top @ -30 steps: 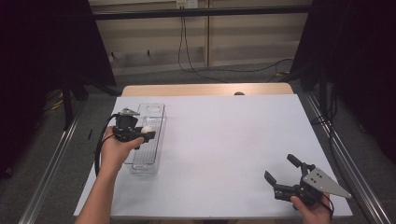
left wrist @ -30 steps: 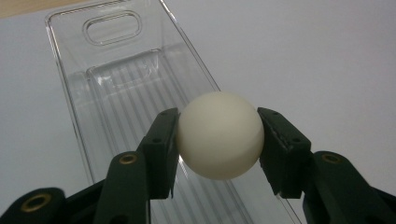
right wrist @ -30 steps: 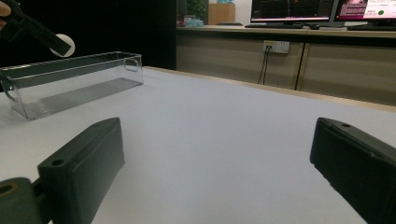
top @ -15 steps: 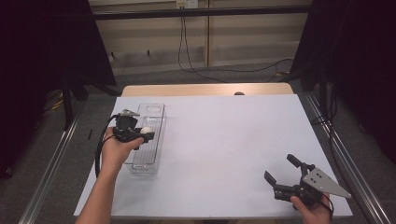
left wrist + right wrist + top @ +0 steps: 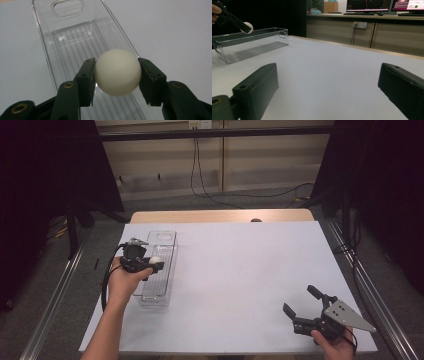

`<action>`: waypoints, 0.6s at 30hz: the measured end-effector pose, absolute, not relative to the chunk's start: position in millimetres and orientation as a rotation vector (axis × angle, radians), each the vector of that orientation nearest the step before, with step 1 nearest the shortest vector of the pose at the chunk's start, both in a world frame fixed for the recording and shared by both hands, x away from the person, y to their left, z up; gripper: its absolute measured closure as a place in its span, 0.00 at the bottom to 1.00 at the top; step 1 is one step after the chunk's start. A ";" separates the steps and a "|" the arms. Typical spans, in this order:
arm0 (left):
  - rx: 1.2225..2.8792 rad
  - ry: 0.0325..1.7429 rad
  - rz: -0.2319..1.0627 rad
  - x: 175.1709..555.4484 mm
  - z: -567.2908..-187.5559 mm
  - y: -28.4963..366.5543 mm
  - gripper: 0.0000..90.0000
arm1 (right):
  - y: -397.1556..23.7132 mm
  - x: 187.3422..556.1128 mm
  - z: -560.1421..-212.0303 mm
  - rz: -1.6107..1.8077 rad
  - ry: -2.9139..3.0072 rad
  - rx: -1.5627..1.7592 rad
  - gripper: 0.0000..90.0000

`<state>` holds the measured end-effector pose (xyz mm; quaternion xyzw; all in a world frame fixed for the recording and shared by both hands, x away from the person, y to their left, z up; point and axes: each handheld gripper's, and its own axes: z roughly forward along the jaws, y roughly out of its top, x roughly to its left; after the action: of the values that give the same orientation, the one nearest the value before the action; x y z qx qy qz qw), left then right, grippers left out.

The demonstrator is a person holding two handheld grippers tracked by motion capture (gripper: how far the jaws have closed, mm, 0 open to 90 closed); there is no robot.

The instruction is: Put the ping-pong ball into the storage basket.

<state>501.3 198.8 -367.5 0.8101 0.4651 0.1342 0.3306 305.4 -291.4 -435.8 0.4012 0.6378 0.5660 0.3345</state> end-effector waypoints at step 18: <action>2.112 1.229 0.373 504.4 -370.2 201.0 0.57 | -291.5 305.2 -435.6 1.478 1.665 1.044 0.03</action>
<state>504.4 201.0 -370.2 0.8071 0.4694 0.1423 0.3286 305.2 -291.5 -435.6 0.4000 0.6380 0.5665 0.3349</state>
